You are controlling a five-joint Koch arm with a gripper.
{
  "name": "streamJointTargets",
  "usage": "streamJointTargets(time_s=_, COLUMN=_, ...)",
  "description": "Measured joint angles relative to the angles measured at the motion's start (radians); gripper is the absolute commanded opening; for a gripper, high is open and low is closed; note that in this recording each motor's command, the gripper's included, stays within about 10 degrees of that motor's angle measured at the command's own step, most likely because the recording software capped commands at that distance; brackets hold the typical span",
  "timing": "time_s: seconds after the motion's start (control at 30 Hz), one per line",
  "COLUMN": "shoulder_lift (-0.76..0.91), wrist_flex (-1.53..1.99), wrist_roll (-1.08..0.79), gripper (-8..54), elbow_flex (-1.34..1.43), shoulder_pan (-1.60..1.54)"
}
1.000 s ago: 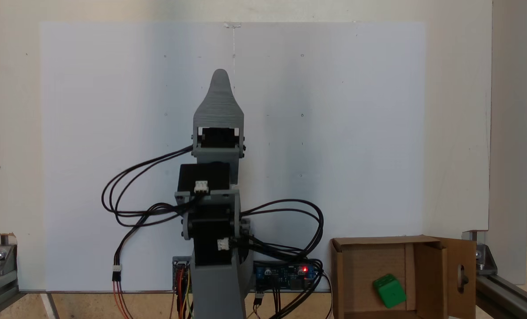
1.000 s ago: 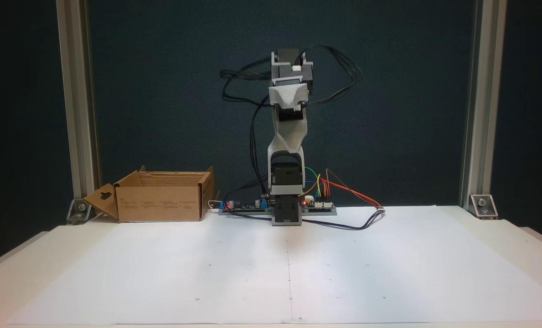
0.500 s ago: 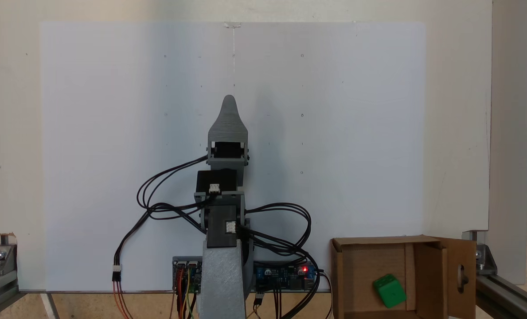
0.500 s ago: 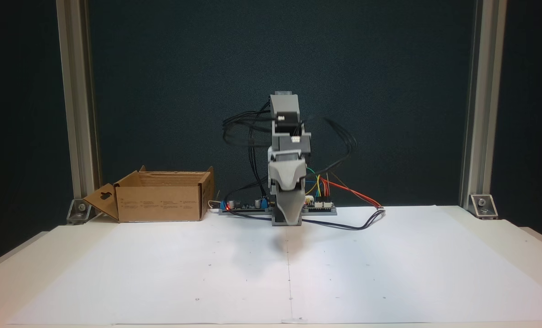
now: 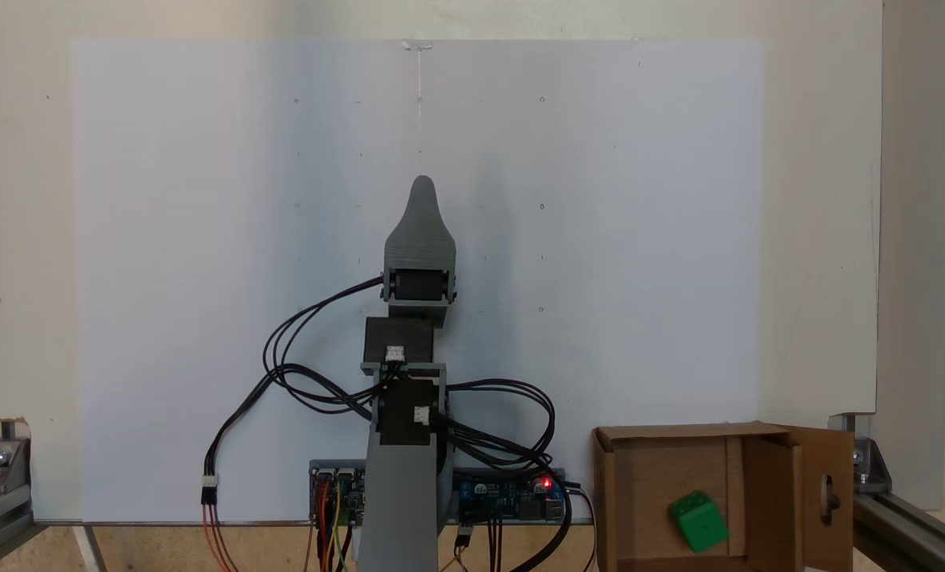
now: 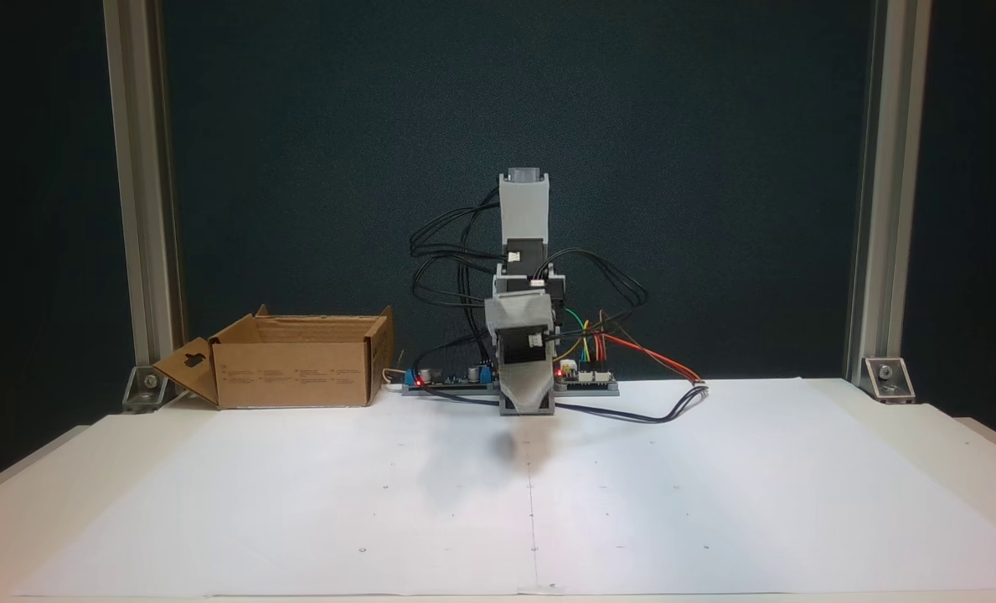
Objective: Grasp a green dice and put it in the bin.
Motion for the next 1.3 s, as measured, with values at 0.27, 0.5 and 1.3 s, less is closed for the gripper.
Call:
streamJointTargets(time_s=0.27, shoulder_lift=0.0, wrist_flex=-0.319, wrist_roll=0.0, gripper=43.3, elbow_flex=0.069, shoulder_pan=0.0)
streamJointTargets(time_s=0.5, shoulder_lift=0.0, wrist_flex=-0.591, wrist_roll=0.0, gripper=43.4, elbow_flex=0.126, shoulder_pan=0.0)
streamJointTargets(time_s=1.3, shoulder_lift=0.0, wrist_flex=-0.669, wrist_roll=0.0, gripper=44.0, elbow_flex=0.222, shoulder_pan=0.002)
